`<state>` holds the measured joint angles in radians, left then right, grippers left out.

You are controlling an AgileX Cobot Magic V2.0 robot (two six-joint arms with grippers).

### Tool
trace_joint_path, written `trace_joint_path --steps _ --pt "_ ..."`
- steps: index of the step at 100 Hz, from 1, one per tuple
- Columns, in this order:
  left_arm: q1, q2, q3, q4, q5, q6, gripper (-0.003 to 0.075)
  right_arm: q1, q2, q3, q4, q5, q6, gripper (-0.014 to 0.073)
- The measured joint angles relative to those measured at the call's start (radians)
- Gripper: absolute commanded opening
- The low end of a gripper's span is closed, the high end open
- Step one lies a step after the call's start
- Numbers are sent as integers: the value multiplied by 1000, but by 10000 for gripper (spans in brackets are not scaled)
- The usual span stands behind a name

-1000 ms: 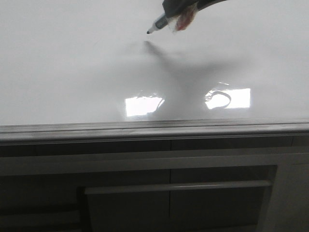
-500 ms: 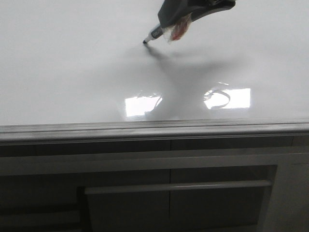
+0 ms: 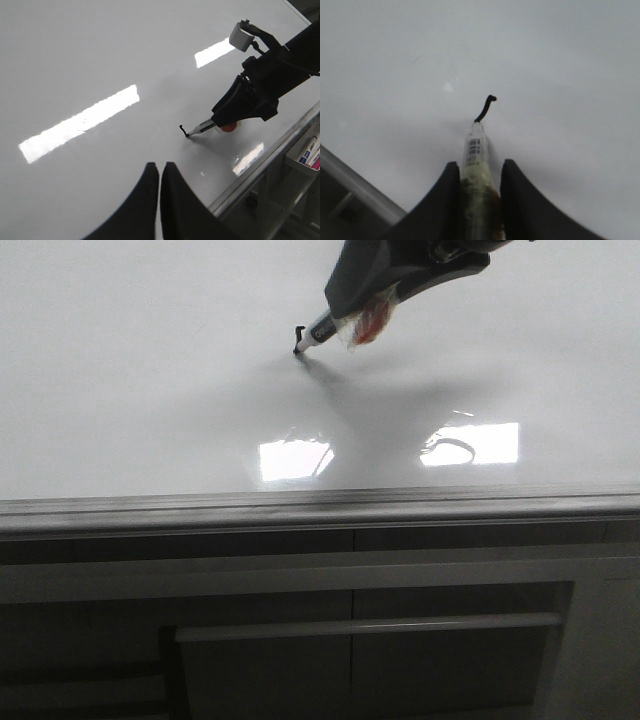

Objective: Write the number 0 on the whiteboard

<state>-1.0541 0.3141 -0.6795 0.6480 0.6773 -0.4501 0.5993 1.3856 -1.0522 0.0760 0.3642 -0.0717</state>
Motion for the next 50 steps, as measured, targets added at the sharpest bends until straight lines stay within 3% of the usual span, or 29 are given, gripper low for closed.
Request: trace_joint_path --steps 50 --pt "0 0 0 0 0 0 -20 15 0 -6 4 153 0 -48"
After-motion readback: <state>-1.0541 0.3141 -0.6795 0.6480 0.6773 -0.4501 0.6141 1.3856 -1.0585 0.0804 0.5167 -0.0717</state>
